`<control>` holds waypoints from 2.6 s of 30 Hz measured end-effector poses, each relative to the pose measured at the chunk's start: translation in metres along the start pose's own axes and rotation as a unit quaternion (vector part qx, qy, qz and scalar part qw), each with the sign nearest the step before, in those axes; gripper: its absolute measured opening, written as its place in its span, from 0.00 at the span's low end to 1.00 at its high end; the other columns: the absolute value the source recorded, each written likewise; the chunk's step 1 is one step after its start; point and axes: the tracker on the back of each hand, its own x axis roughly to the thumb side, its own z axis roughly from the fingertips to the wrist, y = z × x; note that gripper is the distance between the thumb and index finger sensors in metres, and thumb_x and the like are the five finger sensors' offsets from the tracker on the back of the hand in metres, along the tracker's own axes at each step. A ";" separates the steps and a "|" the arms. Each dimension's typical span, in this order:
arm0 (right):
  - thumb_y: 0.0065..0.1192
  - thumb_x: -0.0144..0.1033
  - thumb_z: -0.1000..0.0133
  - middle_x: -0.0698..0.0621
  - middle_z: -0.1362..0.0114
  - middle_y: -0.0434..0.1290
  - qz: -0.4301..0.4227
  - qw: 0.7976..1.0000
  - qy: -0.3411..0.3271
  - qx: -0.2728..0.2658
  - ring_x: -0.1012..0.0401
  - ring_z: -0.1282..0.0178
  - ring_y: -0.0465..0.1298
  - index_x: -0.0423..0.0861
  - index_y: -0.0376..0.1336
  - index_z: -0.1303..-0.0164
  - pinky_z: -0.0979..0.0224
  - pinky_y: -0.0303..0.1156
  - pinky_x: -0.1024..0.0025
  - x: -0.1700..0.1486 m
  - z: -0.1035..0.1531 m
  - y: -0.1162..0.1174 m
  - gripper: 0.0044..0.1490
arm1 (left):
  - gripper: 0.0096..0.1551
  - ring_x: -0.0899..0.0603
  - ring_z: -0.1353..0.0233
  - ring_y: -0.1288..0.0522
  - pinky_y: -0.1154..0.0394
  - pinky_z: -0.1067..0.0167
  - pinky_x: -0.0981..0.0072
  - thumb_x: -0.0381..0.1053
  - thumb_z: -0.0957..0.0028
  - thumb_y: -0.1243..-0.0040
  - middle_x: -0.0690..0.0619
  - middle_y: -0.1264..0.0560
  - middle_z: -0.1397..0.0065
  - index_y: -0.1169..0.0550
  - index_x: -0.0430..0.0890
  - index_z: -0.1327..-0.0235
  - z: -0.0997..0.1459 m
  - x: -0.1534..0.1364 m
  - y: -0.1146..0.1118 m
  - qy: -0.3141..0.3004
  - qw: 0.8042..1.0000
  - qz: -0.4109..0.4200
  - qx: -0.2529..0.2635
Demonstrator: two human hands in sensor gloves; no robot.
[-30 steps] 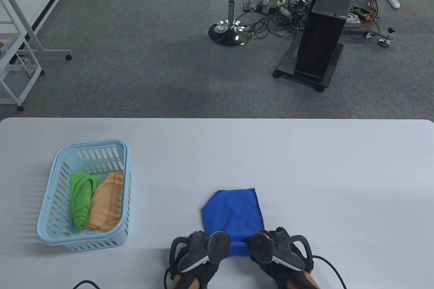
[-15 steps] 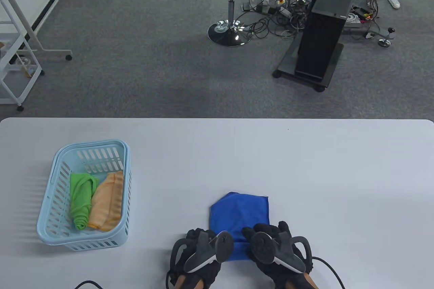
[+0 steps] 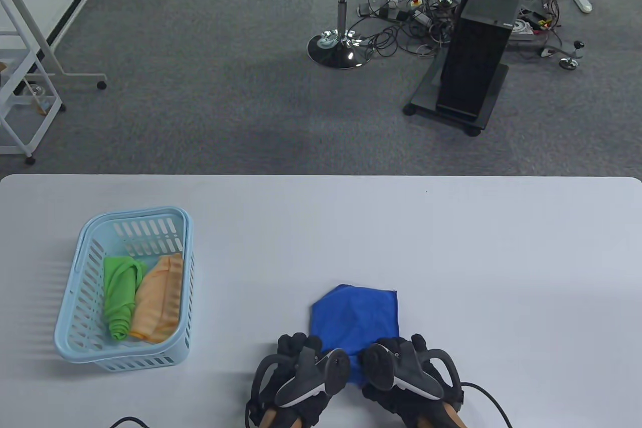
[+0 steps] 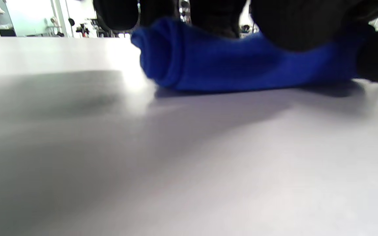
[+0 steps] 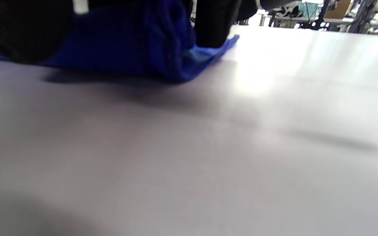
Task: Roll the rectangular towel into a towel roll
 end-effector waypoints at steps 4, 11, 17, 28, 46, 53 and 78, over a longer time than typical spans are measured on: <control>0.61 0.51 0.60 0.49 0.27 0.58 -0.013 1.000 0.011 -0.009 0.50 0.24 0.62 0.55 0.56 0.35 0.22 0.46 0.34 -0.003 -0.005 0.002 0.40 | 0.39 0.34 0.26 0.36 0.45 0.30 0.31 0.59 0.63 0.32 0.45 0.29 0.29 0.27 0.48 0.36 -0.002 0.006 -0.002 -0.011 0.998 -0.052 0.015; 0.57 0.50 0.60 0.50 0.32 0.64 -0.029 0.999 -0.003 -0.014 0.51 0.28 0.66 0.57 0.60 0.38 0.24 0.45 0.33 -0.009 0.000 0.001 0.37 | 0.30 0.37 0.31 0.26 0.40 0.32 0.31 0.52 0.58 0.41 0.48 0.20 0.36 0.22 0.50 0.39 0.002 0.009 0.002 -0.018 0.998 -0.037 0.038; 0.52 0.52 0.59 0.51 0.38 0.70 -0.077 0.997 -0.003 -0.003 0.53 0.32 0.70 0.57 0.63 0.39 0.24 0.47 0.33 -0.020 0.001 -0.004 0.36 | 0.34 0.41 0.40 0.18 0.37 0.33 0.31 0.54 0.60 0.42 0.51 0.12 0.49 0.27 0.56 0.34 0.002 0.000 0.006 -0.016 0.998 0.016 0.059; 0.62 0.43 0.58 0.50 0.27 0.52 -0.149 0.989 -0.021 -0.009 0.51 0.25 0.57 0.57 0.53 0.38 0.22 0.43 0.37 -0.021 -0.002 0.000 0.37 | 0.25 0.35 0.31 0.30 0.43 0.31 0.31 0.55 0.60 0.40 0.48 0.19 0.43 0.13 0.54 0.51 0.002 0.008 0.005 0.002 0.996 -0.014 0.089; 0.61 0.49 0.62 0.52 0.31 0.61 -0.092 0.996 -0.004 -0.012 0.53 0.28 0.64 0.55 0.60 0.34 0.23 0.49 0.36 -0.018 -0.005 0.004 0.41 | 0.40 0.34 0.22 0.37 0.45 0.30 0.29 0.66 0.62 0.41 0.47 0.28 0.27 0.24 0.49 0.36 0.009 0.011 0.004 -0.035 0.999 -0.035 0.010; 0.60 0.47 0.61 0.50 0.39 0.70 -0.141 0.990 -0.011 -0.008 0.53 0.35 0.70 0.51 0.68 0.40 0.24 0.52 0.35 -0.025 -0.005 -0.002 0.36 | 0.37 0.38 0.21 0.35 0.44 0.29 0.31 0.57 0.61 0.34 0.54 0.27 0.29 0.33 0.61 0.36 0.005 0.005 0.000 -0.022 0.998 -0.057 0.015; 0.66 0.50 0.64 0.50 0.28 0.62 -0.039 0.999 -0.013 -0.021 0.49 0.23 0.62 0.56 0.61 0.34 0.23 0.53 0.38 -0.018 -0.003 0.002 0.43 | 0.34 0.34 0.26 0.39 0.49 0.29 0.30 0.54 0.56 0.42 0.47 0.35 0.32 0.40 0.60 0.36 0.002 0.005 -0.001 -0.026 0.999 -0.037 0.027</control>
